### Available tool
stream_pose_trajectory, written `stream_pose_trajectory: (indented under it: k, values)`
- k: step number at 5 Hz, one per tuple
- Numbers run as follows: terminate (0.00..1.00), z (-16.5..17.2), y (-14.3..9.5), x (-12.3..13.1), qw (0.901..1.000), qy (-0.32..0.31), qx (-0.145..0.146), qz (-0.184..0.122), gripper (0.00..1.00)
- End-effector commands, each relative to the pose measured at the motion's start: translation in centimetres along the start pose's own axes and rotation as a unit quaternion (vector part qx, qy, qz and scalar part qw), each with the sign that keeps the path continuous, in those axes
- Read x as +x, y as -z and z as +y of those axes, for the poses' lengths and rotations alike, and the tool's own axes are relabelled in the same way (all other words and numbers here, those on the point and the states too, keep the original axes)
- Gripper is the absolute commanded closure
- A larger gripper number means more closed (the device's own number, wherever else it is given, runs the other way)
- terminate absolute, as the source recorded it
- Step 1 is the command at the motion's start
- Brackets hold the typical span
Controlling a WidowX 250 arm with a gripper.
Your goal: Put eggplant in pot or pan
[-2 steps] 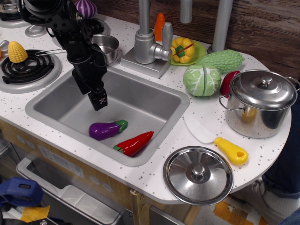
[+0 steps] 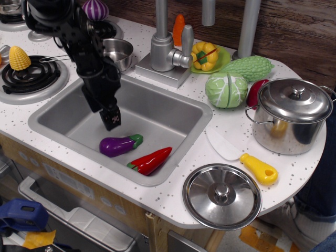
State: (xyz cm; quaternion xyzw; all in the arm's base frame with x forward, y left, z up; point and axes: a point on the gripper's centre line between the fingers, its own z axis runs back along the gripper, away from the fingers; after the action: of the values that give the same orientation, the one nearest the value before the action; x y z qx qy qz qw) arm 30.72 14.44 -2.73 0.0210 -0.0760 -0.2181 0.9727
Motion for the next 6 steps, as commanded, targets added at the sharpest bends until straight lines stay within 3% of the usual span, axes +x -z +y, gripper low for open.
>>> stream_pose_trajectory:
  k: [1,4,6]
  values:
    - [0.0,-1.2,-0.9,0.9,0.9996,0.001,0.001,-0.027,0.0]
    - [0.0,-1.7,1.6,0.9,0.9988,0.007,0.016,-0.045,0.0]
    - [0.0,-1.8,3.7,0.6,0.9976,-0.015,-0.013,-0.066,0.0]
